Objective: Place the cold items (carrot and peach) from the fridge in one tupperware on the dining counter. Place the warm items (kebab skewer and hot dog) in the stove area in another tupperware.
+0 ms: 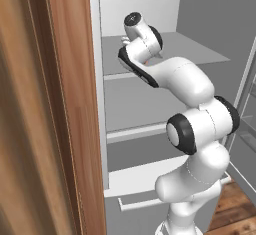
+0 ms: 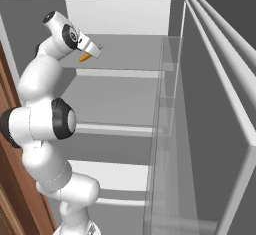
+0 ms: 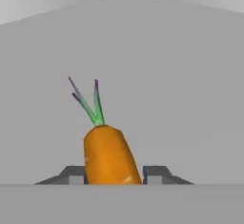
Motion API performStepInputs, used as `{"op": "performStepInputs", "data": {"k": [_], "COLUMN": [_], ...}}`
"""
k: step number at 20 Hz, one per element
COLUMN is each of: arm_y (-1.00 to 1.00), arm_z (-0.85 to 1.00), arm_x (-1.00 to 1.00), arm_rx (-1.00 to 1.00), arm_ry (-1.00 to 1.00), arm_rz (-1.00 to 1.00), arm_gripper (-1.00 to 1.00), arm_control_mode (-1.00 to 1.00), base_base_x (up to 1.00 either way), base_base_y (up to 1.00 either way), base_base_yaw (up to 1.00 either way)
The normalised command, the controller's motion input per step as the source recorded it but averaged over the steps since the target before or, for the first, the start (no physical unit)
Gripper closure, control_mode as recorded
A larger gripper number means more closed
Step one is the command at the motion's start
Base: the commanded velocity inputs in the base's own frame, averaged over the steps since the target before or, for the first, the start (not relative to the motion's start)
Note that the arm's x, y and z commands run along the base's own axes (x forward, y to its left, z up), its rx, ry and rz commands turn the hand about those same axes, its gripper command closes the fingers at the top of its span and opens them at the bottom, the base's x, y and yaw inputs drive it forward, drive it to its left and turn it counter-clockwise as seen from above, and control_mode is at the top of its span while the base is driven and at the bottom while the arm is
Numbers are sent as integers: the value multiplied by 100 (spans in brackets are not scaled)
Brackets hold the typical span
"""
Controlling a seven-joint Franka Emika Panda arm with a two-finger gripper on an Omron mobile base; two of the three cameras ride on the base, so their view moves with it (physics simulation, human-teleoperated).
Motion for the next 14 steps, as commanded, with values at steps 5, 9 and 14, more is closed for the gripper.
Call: {"op": "performStepInputs", "data": {"k": [5, 9, 14], "arm_y": [-7, -11, -25], "arm_z": [-51, 4, 27], "arm_x": [-3, -54, -100], "arm_rx": [0, 0, -9], "arm_ry": [-5, 8, 9], "arm_rz": [0, 0, 0], "arm_gripper": [100, 100, 100], "arm_control_mode": [-100, -100, -100], "base_base_x": [0, 0, 0], "base_base_y": [0, 0, 0], "base_base_yaw": [0, 0, 0]}}
